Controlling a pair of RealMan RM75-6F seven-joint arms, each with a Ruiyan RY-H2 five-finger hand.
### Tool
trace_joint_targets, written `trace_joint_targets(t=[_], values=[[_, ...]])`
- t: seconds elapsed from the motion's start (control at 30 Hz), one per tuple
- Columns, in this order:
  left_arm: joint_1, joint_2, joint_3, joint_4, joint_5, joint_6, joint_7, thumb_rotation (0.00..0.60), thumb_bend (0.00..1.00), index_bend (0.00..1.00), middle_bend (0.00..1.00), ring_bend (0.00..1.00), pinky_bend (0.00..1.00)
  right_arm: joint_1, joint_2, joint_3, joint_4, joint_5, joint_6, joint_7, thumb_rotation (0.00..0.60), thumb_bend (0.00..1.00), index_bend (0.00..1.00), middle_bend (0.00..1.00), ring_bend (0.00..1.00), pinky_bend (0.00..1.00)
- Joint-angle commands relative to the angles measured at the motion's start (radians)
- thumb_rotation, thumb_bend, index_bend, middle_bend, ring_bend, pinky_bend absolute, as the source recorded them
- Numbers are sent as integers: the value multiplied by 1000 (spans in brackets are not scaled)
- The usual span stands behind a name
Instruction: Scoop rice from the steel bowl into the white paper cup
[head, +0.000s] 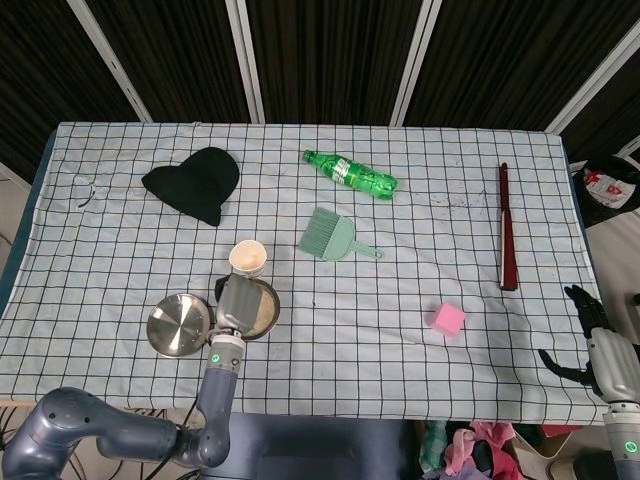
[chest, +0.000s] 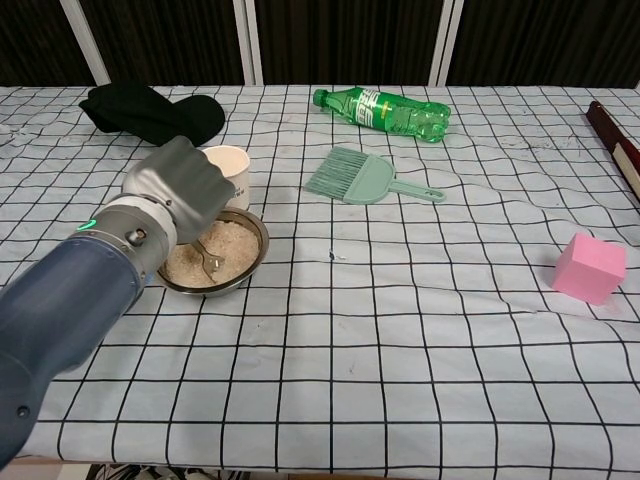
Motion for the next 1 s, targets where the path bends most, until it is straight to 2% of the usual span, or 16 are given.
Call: trace_joint_targets(t=[0.03,0.63,1.0], values=[[6,-3,-3,8,10,-2,-15,600,524,790,1000,1000,1000,0,0,0,0,0,0,0,600,216,0,0,0,207],[54,6,-21,-6,63,-9,-146,600,524,790,1000,1000,1000,-1,0,-1,-1,-2,1,-2,600,216,0,0,0,207],[94,42,-21,-34,109,-16,-237,600,523,790,1000,1000,1000,-1,-3,-1,1,-3,5,-10,600,216,0,0,0,207]])
